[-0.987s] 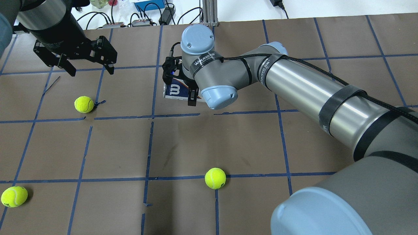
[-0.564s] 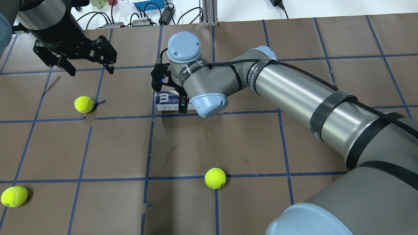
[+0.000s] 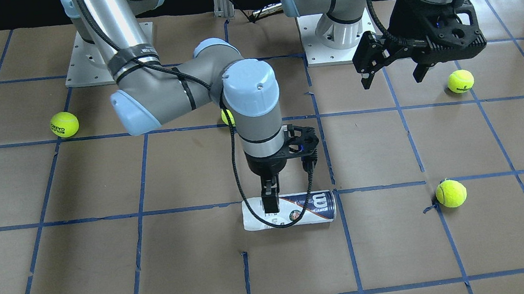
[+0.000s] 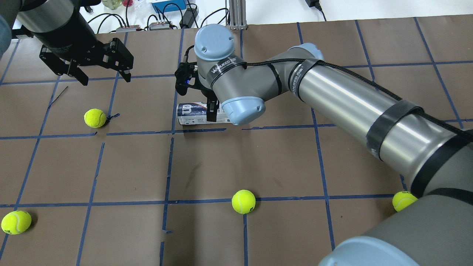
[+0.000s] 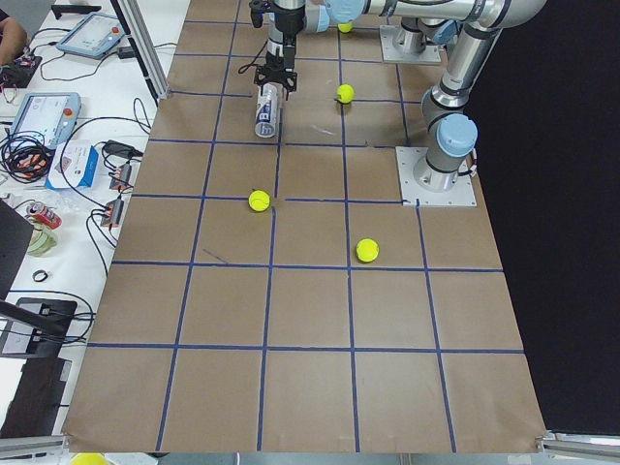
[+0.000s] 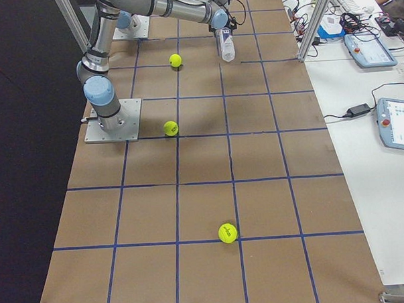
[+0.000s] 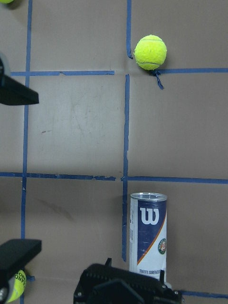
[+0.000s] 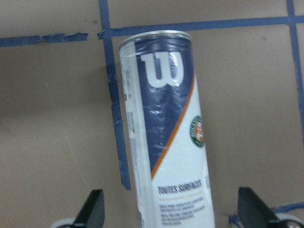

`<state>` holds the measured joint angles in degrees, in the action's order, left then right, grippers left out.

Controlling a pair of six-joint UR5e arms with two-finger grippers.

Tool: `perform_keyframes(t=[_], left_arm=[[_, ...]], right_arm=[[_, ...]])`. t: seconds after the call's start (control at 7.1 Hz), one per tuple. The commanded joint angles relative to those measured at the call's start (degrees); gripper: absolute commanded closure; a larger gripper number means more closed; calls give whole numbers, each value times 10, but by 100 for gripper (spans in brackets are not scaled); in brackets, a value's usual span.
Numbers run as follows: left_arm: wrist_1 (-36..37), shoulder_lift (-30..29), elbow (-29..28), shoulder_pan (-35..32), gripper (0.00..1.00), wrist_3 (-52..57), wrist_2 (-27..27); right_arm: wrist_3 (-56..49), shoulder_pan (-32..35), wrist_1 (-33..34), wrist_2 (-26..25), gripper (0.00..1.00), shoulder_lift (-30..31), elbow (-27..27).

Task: Lift up tennis ball bucket
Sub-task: 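Lay the can on its side and open the right gripper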

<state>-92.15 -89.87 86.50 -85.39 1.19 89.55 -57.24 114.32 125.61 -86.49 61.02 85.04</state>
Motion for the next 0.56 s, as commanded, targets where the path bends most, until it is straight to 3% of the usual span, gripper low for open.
perform_keyframes(t=[0.0, 0.14, 0.42], left_arm=[[-37, -5, -5, 82, 0, 16, -56], [-54, -27, -14, 100, 0, 13, -111], [-46, -131, -28, 100, 0, 18, -153]], right_arm=[[5, -106, -104, 6, 0, 74, 3], [14, -156, -162, 9, 0, 116, 2], [102, -206, -275, 7, 0, 193, -18]])
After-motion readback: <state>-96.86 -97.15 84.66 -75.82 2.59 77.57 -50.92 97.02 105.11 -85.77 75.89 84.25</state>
